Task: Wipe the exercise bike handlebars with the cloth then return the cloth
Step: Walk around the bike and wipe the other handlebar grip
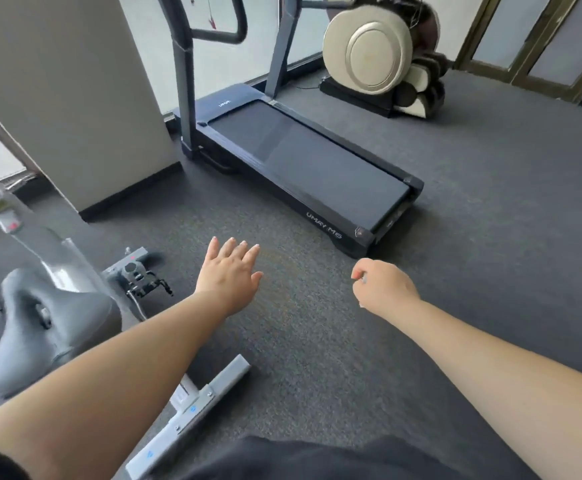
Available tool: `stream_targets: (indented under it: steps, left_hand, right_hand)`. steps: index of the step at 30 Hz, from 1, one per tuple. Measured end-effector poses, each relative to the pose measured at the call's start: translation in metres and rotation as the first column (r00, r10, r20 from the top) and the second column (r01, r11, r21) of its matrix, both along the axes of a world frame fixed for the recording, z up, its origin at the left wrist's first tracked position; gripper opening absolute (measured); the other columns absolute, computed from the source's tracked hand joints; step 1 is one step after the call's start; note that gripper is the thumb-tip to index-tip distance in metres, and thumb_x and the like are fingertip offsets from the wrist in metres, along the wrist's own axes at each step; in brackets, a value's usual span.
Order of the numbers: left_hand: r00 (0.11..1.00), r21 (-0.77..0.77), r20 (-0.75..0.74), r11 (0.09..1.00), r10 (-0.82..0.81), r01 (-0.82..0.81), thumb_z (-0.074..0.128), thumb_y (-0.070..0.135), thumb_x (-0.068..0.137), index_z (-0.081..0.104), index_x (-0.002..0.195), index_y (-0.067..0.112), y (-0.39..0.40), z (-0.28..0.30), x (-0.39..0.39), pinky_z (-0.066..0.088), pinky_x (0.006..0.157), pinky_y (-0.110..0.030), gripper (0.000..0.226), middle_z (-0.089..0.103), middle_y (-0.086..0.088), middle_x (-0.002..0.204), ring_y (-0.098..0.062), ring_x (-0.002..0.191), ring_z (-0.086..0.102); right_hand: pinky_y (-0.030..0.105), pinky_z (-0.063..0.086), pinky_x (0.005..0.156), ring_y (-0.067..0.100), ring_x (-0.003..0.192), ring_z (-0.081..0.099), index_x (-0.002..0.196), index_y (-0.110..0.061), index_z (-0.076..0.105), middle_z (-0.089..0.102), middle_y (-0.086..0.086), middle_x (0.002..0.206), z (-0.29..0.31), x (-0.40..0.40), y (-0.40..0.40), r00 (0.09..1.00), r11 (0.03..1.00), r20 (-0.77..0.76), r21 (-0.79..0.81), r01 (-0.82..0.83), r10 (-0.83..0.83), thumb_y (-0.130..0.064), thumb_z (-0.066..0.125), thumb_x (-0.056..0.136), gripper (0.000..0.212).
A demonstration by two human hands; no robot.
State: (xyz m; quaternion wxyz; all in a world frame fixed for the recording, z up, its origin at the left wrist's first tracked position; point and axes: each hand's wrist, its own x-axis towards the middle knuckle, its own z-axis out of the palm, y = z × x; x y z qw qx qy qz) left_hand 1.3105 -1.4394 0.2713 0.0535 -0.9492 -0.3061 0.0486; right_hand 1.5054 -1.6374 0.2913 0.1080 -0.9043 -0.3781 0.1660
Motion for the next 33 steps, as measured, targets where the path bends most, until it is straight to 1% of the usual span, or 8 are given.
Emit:
stream_targets:
  steps: [8,13,16,21,25,27,30,33]
  left_hand:
    - [0.99,-0.007,0.015,0.99,0.139,-0.139,0.033,0.047,0.096,0.023,0.149,0.024,0.037,-0.003,0.014,0.001,0.117,-0.049,0.059,0.03,-0.001,0.154,-0.025,0.144,0.019]
    - [0.97,-0.061,-0.018,0.968,0.243,-0.244,0.034,0.047,0.096,0.017,0.15,0.022,0.094,-0.011,0.016,0.009,0.117,-0.047,0.062,0.029,-0.002,0.155,-0.027,0.143,0.023]
    - [0.955,-0.055,-0.041,0.954,0.294,-0.296,0.032,0.049,0.096,0.016,0.15,0.021,0.134,-0.013,0.015,0.011,0.117,-0.048,0.063,0.03,-0.002,0.154,-0.028,0.142,0.024]
    - [0.91,-0.065,-0.018,0.908,0.414,-0.414,0.032,0.05,0.095,0.023,0.148,0.02,0.202,-0.009,0.018,0.005,0.117,-0.051,0.061,0.031,-0.004,0.153,-0.029,0.144,0.017]
    - [0.863,-0.1,0.065,0.863,0.501,-0.494,0.03,0.051,0.095,0.036,0.143,0.021,0.24,0.004,0.029,-0.003,0.118,-0.047,0.057,0.035,-0.002,0.152,-0.025,0.144,0.019]
    - [0.843,-0.131,0.088,0.845,0.531,-0.519,0.03,0.051,0.095,0.035,0.144,0.023,0.258,0.008,0.032,0.0,0.118,-0.046,0.057,0.035,-0.001,0.152,-0.024,0.144,0.021]
    - [0.811,-0.177,0.086,0.81,0.578,-0.558,0.031,0.051,0.095,0.032,0.145,0.024,0.286,0.009,0.032,0.009,0.118,-0.045,0.057,0.036,-0.002,0.152,-0.023,0.141,0.027]
    - [0.755,-0.204,0.064,0.749,0.653,-0.63,0.032,0.051,0.094,0.03,0.146,0.022,0.319,0.009,0.033,0.016,0.116,-0.046,0.059,0.041,-0.002,0.148,-0.024,0.137,0.035]
  right_hand:
    - [0.035,0.055,0.074,0.022,0.079,0.063,0.103,-0.031,0.053,0.069,-0.002,0.081,-0.008,0.051,0.102,0.977,0.978,-0.021,0.019,-0.21,0.21,-0.024,0.04,0.081,0.027]
    - [0.034,0.056,0.071,0.019,0.074,0.063,0.106,-0.03,0.054,0.068,-0.003,0.079,-0.012,0.062,0.175,0.953,0.953,-0.028,0.029,-0.3,0.301,-0.024,0.041,0.084,0.025]
    - [0.031,0.055,0.071,0.016,0.071,0.066,0.105,-0.03,0.054,0.069,-0.006,0.071,-0.005,0.069,0.218,0.945,0.945,-0.028,0.038,-0.324,0.325,-0.024,0.041,0.085,0.024]
    - [0.032,0.054,0.071,0.015,0.071,0.067,0.105,-0.028,0.054,0.069,-0.006,0.068,0.007,0.08,0.292,0.927,0.924,-0.028,0.085,-0.372,0.375,-0.024,0.04,0.085,0.024]
    - [0.026,0.05,0.063,0.014,0.071,0.066,0.106,-0.027,0.054,0.069,-0.004,0.071,0.009,0.085,0.347,0.91,0.907,-0.037,0.106,-0.407,0.413,-0.024,0.042,0.087,0.023]
    - [0.026,0.05,0.062,0.015,0.073,0.066,0.107,-0.027,0.055,0.069,-0.004,0.073,0.007,0.086,0.378,0.894,0.892,-0.046,0.107,-0.439,0.446,-0.024,0.042,0.088,0.024]
    - [0.023,0.042,0.055,0.015,0.074,0.064,0.108,-0.026,0.055,0.07,-0.004,0.077,0.007,0.088,0.432,0.861,0.86,-0.052,0.111,-0.498,0.506,-0.025,0.043,0.088,0.023]
    - [0.027,0.048,0.062,0.016,0.075,0.064,0.104,-0.027,0.056,0.07,-0.005,0.072,0.01,0.089,0.487,0.821,0.82,-0.061,0.126,-0.558,0.568,-0.024,0.043,0.085,0.023]
